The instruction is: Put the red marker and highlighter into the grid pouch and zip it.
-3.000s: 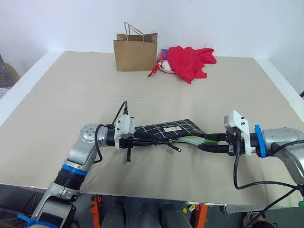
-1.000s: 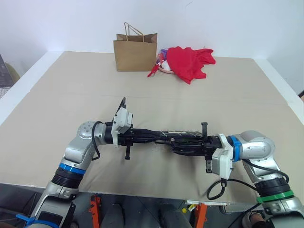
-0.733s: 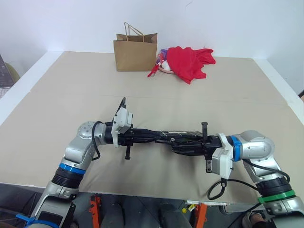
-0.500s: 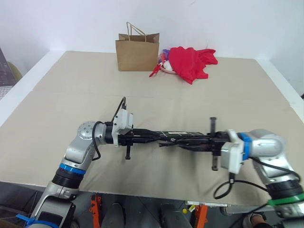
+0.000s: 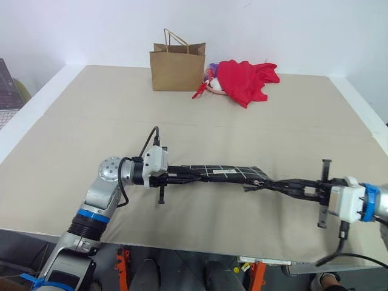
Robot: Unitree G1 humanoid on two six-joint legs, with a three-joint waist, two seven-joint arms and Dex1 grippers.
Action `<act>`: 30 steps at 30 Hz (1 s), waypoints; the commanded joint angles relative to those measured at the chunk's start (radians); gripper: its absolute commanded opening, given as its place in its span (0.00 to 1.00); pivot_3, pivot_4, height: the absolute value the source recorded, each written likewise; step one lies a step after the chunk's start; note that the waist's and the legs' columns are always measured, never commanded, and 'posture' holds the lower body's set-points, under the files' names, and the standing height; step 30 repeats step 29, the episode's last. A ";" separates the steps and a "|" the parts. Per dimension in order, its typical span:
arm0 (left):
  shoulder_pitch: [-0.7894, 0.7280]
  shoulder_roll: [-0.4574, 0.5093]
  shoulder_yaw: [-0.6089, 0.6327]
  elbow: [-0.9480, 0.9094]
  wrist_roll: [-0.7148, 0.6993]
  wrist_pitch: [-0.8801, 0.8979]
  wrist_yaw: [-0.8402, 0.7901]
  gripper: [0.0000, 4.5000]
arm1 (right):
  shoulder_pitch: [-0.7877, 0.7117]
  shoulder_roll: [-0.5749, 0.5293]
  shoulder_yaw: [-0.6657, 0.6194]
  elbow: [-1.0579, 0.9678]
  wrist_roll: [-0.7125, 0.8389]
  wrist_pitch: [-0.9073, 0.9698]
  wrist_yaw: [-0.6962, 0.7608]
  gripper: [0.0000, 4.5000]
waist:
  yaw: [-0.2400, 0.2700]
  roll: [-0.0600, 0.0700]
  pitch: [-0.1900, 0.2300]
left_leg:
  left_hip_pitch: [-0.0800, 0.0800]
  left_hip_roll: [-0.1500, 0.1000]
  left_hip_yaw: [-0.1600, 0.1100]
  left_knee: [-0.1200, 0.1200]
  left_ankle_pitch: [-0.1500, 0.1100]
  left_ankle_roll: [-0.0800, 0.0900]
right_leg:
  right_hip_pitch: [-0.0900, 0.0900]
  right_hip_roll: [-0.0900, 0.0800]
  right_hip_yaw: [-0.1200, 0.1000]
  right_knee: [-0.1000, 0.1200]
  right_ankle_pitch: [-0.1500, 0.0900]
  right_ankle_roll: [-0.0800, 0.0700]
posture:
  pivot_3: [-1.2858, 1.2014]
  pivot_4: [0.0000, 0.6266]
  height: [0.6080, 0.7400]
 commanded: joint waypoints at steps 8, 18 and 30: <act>-0.026 0.019 0.016 0.012 -0.004 0.017 -0.013 0.00 | 0.023 0.004 -0.071 -0.078 0.050 0.130 -0.076 0.00 | -0.009 0.000 0.000 | 0.001 0.000 0.000 0.000 0.000 0.000 | 0.000 0.000 0.000 0.000 0.001 0.000 | 0.52 0.24 1.00; -0.022 0.043 0.072 -0.037 -0.064 0.256 0.080 0.89 | -0.063 0.058 -0.020 -0.292 0.494 0.978 -0.421 0.92 | -0.014 0.000 0.000 | 0.000 0.000 -0.001 0.000 0.000 0.000 | 0.000 0.000 0.000 0.000 0.000 0.000 | 0.52 0.24 1.00; 0.113 0.099 0.238 -0.022 0.064 0.269 0.445 0.98 | 0.057 0.156 -0.152 -0.102 0.251 0.853 -0.454 0.99 | -0.013 0.000 0.000 | -0.001 0.000 -0.001 -0.002 -0.001 0.001 | -0.002 0.000 0.000 0.000 -0.001 0.000 | 0.52 0.24 1.00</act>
